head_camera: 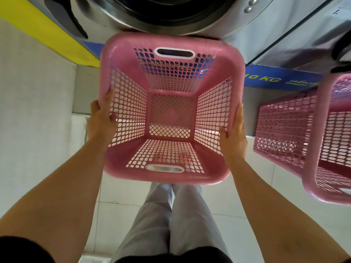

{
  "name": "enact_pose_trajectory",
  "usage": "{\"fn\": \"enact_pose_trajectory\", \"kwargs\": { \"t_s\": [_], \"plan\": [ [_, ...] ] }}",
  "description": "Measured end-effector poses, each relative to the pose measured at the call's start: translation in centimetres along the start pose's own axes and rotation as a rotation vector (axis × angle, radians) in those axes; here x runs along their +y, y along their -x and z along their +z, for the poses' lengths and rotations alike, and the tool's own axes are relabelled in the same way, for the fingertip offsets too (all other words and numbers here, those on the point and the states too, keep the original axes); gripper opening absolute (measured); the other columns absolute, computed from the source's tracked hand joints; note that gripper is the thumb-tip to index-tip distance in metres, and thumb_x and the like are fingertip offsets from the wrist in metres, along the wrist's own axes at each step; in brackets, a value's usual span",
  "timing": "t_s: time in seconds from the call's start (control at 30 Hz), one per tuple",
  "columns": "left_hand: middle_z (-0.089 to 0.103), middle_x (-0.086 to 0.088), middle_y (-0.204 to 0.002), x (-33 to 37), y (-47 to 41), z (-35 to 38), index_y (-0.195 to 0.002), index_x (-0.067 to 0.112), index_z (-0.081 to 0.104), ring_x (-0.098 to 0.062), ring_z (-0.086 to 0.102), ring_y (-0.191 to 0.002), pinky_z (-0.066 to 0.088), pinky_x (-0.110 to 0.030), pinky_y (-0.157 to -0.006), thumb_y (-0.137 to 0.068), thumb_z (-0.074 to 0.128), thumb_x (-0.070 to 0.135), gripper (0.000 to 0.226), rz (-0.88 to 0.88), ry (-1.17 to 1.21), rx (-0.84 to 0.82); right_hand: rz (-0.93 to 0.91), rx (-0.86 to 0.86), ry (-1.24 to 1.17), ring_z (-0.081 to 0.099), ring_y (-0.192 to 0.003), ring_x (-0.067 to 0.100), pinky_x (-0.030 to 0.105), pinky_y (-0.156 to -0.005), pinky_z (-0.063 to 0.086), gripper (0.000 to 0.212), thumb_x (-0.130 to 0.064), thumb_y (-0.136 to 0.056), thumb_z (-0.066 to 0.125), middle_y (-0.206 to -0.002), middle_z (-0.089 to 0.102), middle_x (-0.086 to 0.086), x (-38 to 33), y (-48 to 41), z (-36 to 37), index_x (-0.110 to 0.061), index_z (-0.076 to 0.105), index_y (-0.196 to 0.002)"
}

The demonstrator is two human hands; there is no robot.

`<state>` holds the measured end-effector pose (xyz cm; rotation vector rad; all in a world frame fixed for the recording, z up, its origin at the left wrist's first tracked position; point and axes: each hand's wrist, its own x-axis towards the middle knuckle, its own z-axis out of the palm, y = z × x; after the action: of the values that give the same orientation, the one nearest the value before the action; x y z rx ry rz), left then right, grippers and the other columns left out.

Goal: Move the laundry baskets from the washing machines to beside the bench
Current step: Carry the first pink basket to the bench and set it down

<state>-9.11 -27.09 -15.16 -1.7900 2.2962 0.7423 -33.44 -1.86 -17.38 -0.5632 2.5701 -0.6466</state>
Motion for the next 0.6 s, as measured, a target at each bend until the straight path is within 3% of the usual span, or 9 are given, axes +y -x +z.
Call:
{"fn": "enact_pose_trajectory", "kwargs": {
  "t_s": [0.17,0.33,0.6],
  "plan": [
    [0.04,-0.014,-0.134,-0.2,1.1,-0.5,-0.146,0.051,0.02,-0.043,0.058,-0.101,0.049,-0.053,-0.089,-0.092,0.047,0.012,0.072,0.019,0.046,0.041,-0.02,-0.004,-0.011,0.061,-0.11,0.039,0.052,-0.083,0.055,0.087,-0.012,-0.089,0.054,-0.156,0.032,0.0,-0.3,0.5,-0.8,-0.043,0.001,-0.151],
    [0.042,-0.013,-0.134,-0.7,3.5,-2.1,-0.146,0.052,0.021,-0.043,0.058,-0.101,0.049,-0.053,-0.087,-0.091,0.045,0.01,0.073,0.012,0.061,0.071,-0.044,-0.033,0.014,0.065,-0.098,0.041,0.054,-0.076,0.056,0.087,-0.011,-0.088,0.053,-0.156,0.033,0.003,-1.2,2.2,-2.3,-0.048,0.002,-0.149],
    [0.044,-0.011,-0.137,-2.5,10.1,-5.2,-0.145,0.051,0.025,-0.043,0.057,-0.105,0.047,-0.048,-0.091,-0.091,0.047,0.011,0.071,-0.101,0.152,0.129,-0.151,-0.06,0.042,0.063,-0.101,0.04,0.049,-0.072,0.055,0.086,-0.011,-0.088,0.057,-0.152,0.037,-0.001,-3.5,5.3,-6.1,-0.044,0.008,-0.151]
  ]
}}
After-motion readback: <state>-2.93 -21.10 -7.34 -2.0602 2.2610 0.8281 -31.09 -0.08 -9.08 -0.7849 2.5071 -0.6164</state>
